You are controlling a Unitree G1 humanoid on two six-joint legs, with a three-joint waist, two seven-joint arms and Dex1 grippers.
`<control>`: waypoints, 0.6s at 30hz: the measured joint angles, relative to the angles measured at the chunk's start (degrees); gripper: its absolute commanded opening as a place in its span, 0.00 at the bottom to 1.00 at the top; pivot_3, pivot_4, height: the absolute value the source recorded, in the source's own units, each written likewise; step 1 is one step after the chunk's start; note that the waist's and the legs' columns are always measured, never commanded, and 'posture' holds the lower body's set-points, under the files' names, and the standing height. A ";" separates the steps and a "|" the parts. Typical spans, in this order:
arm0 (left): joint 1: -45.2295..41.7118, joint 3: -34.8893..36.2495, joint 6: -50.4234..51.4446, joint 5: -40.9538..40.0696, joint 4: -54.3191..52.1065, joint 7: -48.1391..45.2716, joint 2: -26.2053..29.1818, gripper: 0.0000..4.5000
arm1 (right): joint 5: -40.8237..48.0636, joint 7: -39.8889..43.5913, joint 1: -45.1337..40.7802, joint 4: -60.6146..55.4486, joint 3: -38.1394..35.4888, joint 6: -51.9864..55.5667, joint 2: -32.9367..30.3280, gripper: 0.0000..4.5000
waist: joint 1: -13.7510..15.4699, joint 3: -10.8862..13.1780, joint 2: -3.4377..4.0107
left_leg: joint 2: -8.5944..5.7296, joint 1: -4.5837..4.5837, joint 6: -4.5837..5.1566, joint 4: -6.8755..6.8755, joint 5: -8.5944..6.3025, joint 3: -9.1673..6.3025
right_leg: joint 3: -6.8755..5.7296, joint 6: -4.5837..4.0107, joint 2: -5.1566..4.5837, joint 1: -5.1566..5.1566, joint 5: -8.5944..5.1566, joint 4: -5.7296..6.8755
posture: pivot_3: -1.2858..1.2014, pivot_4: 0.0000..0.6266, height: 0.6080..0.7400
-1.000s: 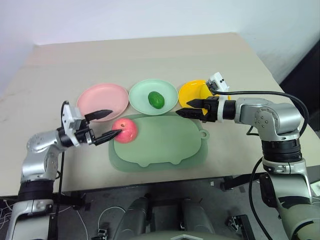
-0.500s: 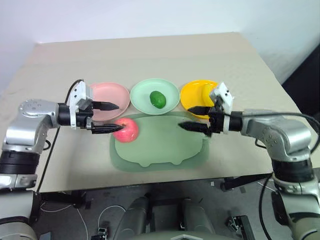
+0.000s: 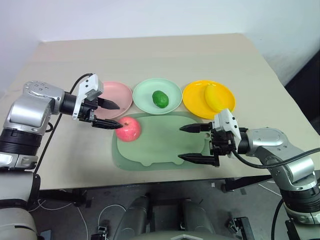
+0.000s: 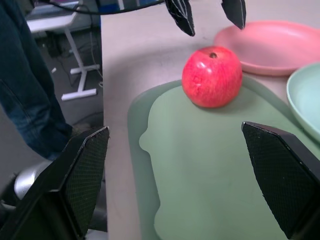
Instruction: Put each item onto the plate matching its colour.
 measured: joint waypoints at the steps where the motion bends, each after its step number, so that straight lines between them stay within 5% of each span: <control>1: -0.56 -0.58 0.02 0.25 0.03 -0.52 -0.07 1.00 | 0.01 0.35 0.65 0.10 -0.04 -1.37 0.03 0.99 | 0.06 0.01 -0.02 | 0.00 -0.01 0.00 0.00 0.00 -0.01 | -0.01 0.00 0.00 0.00 0.00 0.00 | 0.52 0.24 0.98; 18: -4.84 -6.31 -0.98 5.54 2.59 -3.31 -4.66 1.00 | -0.90 -1.14 9.87 9.40 -3.78 -16.90 4.35 0.99 | 0.00 0.01 -0.03 | 0.00 -0.01 0.02 0.28 0.01 -0.05 | -0.06 0.00 0.03 0.08 0.01 0.17 | 0.52 0.24 0.98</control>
